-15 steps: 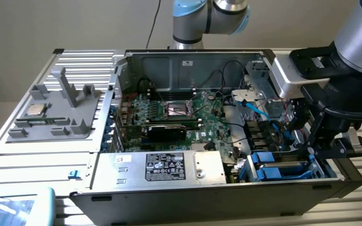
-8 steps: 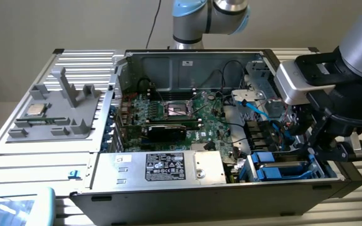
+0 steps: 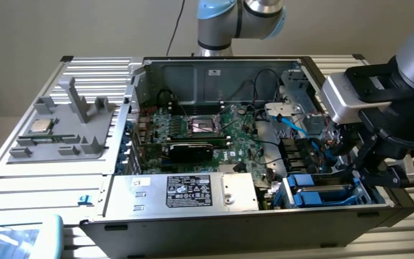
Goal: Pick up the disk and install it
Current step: 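Insert the first disk wire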
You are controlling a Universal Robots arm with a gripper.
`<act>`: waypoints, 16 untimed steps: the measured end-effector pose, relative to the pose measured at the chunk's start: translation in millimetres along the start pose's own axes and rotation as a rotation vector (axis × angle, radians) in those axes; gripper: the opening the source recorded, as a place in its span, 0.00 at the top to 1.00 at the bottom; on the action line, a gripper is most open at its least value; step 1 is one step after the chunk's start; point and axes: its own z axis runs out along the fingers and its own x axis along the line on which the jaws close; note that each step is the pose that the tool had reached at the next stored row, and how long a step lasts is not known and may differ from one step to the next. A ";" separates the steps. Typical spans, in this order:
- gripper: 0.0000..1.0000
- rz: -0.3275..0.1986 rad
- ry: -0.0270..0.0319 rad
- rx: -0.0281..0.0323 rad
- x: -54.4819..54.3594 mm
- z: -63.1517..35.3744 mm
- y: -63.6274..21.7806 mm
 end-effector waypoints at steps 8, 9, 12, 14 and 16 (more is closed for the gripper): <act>0.60 0.009 -0.0104 -0.0482 6.4 -0.3 -9.6; 0.60 0.010 -0.0112 -0.0585 7.0 -0.3 -10.4; 0.60 0.014 -0.0181 -0.0803 7.4 -0.7 -12.8; 0.60 0.016 -0.0243 -0.0931 7.4 -1.4 -14.7; 0.60 0.019 -0.0302 -0.1071 7.8 -2.0 -16.9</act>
